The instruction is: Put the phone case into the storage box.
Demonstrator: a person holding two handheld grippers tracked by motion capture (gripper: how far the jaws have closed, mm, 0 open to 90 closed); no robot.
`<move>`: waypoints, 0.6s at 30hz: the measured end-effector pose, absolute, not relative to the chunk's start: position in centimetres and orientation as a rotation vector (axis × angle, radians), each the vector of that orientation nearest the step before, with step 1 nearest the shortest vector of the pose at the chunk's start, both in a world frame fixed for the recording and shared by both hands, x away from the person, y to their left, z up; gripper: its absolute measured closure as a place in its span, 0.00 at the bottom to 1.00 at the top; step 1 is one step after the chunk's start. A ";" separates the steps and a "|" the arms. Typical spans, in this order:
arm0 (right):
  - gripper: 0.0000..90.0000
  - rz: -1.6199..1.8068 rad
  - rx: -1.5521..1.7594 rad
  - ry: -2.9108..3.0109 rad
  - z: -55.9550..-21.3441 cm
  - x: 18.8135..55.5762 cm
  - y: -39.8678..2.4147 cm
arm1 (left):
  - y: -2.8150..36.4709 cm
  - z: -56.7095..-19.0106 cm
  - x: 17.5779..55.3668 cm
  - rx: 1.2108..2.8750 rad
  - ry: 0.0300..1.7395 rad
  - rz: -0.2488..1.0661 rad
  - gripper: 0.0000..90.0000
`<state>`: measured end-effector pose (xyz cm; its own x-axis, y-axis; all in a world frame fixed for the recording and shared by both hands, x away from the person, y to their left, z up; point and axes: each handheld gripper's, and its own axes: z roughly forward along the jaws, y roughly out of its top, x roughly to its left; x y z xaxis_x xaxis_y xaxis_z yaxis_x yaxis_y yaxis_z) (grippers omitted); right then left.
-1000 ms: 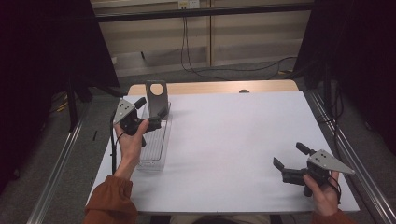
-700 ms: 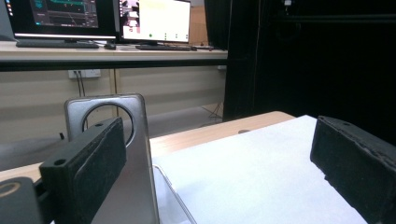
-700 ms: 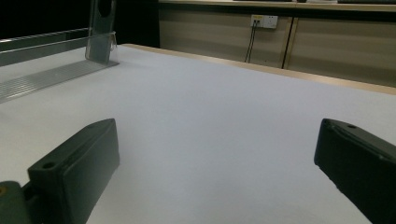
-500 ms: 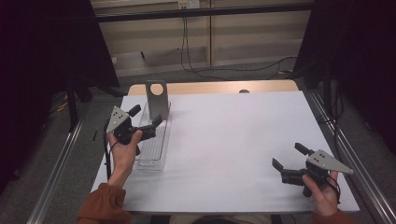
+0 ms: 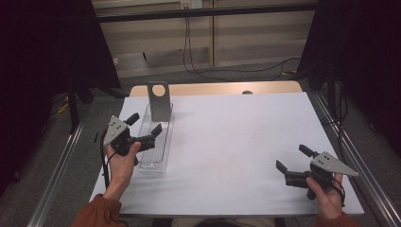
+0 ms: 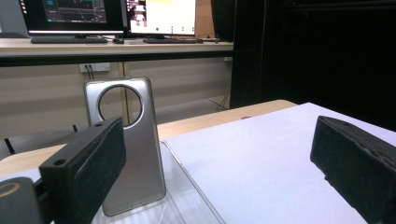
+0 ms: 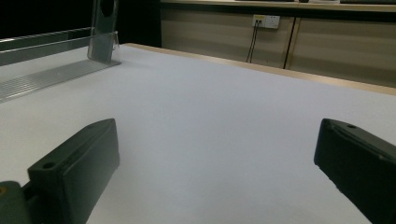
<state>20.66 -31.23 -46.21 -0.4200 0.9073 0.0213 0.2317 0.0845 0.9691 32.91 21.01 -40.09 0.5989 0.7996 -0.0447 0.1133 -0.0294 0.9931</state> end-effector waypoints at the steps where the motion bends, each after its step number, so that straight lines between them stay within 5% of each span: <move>1: 0.00 1.368 1.128 1.736 -46.2 20.7 -31.2 | 21.1 -40.2 32.7 1.519 0.810 0.653 0.04; 18: 0.00 1.365 1.131 1.727 -46.2 20.5 -31.3 | 22.7 -42.5 29.7 1.498 0.843 0.679 0.03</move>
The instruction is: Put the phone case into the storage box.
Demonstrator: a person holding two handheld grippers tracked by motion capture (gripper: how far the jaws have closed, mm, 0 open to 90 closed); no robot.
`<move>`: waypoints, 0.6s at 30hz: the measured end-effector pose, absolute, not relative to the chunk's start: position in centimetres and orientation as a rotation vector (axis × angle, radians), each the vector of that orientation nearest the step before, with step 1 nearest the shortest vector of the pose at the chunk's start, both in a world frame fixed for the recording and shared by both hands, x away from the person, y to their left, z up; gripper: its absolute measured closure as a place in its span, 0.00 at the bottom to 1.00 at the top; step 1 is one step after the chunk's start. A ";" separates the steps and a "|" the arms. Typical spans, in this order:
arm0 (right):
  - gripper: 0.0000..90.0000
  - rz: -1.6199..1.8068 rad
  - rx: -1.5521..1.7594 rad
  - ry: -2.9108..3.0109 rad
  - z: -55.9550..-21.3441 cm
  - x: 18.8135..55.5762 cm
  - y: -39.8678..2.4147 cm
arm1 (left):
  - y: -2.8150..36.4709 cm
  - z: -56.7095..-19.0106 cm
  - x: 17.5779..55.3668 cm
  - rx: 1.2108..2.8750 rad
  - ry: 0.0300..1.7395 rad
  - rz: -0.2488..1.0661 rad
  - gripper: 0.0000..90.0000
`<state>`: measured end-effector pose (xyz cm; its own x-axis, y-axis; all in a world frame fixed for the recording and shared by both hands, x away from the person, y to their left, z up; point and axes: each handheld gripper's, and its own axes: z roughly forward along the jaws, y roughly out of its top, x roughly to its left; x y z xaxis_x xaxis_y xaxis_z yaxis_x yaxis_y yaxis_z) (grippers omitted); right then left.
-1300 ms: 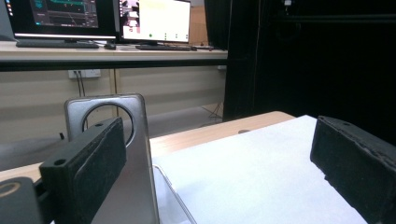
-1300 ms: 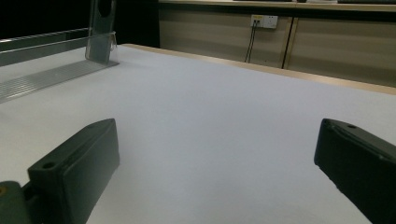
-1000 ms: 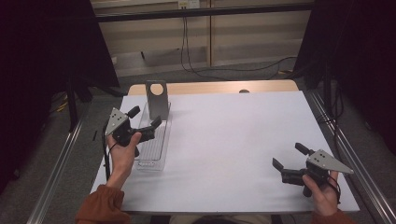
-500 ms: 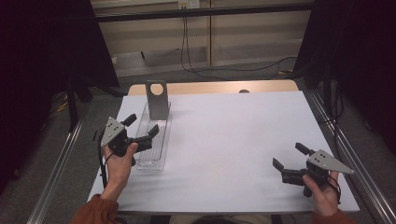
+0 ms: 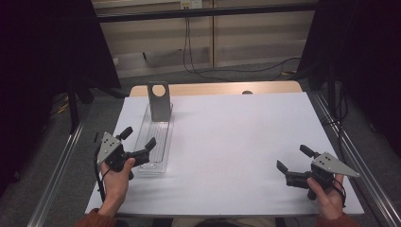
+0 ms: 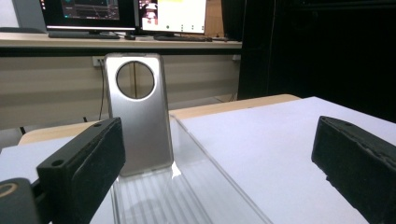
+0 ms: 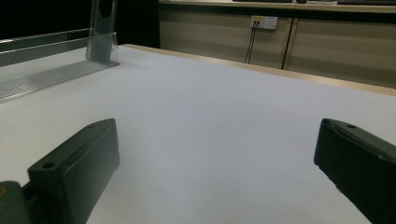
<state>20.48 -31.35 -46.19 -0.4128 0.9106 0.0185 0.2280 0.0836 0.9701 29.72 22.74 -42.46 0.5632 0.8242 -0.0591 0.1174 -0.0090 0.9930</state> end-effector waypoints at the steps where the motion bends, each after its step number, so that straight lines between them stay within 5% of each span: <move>1: 0.00 1.367 1.129 1.727 -46.2 20.5 -31.4 | 22.8 -42.6 29.6 1.497 0.841 0.678 0.03; 18: 0.00 1.358 1.126 1.705 -46.1 19.8 -31.6 | 23.9 -44.8 27.3 1.539 0.861 0.676 0.03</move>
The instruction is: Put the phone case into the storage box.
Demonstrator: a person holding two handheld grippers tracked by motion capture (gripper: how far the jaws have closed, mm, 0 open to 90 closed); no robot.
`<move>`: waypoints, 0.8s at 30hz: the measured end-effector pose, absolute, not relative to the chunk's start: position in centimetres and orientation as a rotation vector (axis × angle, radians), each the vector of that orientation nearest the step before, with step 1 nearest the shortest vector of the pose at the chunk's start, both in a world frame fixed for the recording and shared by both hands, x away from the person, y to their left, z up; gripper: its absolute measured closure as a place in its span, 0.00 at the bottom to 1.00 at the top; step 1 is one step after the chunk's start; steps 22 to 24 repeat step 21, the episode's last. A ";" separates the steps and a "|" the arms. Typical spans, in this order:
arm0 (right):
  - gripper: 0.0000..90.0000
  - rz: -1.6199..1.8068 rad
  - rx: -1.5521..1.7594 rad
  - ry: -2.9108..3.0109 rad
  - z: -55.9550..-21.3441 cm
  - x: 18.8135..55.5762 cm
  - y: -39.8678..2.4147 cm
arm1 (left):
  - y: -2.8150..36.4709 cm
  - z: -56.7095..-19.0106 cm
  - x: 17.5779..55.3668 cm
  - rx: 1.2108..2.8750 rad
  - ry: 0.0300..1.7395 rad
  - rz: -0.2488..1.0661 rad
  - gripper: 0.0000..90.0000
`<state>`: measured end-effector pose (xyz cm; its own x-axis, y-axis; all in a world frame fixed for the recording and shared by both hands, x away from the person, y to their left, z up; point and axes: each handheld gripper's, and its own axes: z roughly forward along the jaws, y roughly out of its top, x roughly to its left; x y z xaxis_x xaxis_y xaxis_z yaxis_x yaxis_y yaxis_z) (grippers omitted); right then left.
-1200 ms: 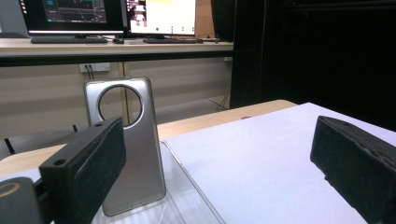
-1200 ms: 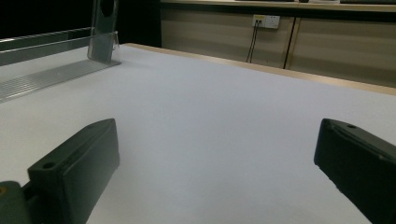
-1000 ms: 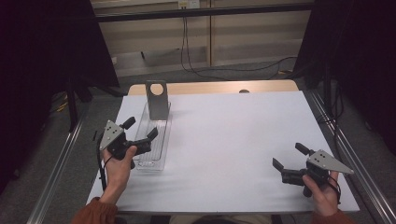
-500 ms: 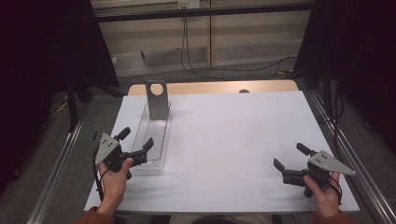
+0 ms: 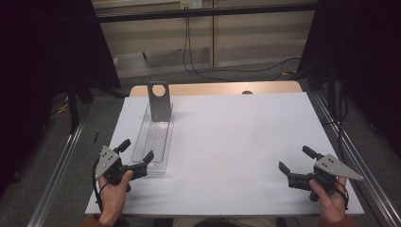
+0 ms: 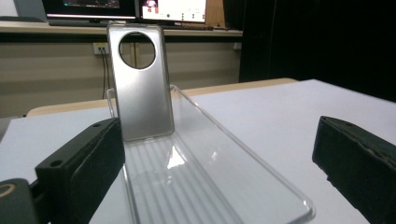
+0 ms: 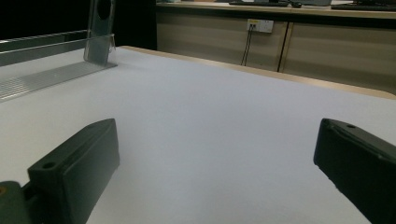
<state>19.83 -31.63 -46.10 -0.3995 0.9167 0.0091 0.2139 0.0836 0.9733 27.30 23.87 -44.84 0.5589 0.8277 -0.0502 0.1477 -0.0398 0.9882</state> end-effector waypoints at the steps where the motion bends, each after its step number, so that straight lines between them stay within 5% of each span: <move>1: 0.00 1.360 1.119 1.707 -46.1 19.8 -31.7 | 24.0 -45.0 27.2 1.543 0.867 0.668 0.03; 24: 0.00 1.357 1.114 1.687 -46.2 19.4 -31.7 | 24.2 -45.3 27.0 1.527 0.889 0.655 0.02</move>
